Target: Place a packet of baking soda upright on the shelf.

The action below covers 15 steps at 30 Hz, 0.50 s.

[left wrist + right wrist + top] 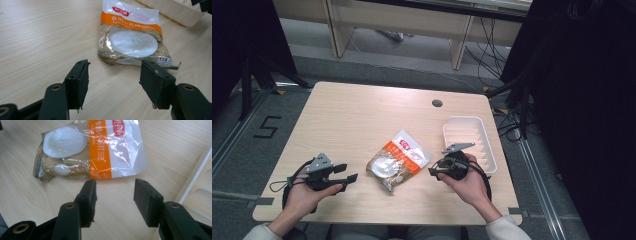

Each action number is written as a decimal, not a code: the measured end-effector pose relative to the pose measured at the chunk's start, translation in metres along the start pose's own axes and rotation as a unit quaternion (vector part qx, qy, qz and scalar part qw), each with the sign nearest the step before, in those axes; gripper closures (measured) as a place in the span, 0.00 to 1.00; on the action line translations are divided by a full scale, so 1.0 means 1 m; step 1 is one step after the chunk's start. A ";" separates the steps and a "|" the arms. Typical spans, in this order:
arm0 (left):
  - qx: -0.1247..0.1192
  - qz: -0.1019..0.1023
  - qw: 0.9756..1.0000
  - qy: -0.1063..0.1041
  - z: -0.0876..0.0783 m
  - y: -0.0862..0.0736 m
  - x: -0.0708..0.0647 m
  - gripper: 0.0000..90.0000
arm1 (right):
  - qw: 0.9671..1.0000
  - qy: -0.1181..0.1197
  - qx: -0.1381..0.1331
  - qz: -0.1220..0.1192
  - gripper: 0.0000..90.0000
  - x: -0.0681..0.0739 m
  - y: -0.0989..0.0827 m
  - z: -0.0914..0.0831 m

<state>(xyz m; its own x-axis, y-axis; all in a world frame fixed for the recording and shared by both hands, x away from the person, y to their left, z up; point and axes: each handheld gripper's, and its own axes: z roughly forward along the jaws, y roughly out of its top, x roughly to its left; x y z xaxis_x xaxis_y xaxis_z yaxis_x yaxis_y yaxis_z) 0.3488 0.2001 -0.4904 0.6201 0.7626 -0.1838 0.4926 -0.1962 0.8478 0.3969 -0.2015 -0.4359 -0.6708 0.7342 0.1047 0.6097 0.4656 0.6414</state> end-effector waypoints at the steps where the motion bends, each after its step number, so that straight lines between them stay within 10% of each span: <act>1: 0.003 0.001 1.000 0.002 0.000 0.000 0.001 0.44 | 1.000 -0.003 -0.002 -0.001 0.59 -0.001 0.003 0.001; 15: 0.006 -0.001 1.000 -0.007 0.003 -0.001 0.002 0.43 | 0.996 0.021 0.087 0.011 0.56 -0.022 0.065 0.028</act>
<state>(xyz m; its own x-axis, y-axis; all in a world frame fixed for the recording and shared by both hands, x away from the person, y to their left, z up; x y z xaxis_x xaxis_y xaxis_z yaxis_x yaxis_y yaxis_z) 0.3518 0.1996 -0.4930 0.6277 0.7544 -0.1921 0.5015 -0.2030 0.8410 0.4634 -0.1730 -0.4178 -0.6713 0.7257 0.1504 0.6859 0.5314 0.4971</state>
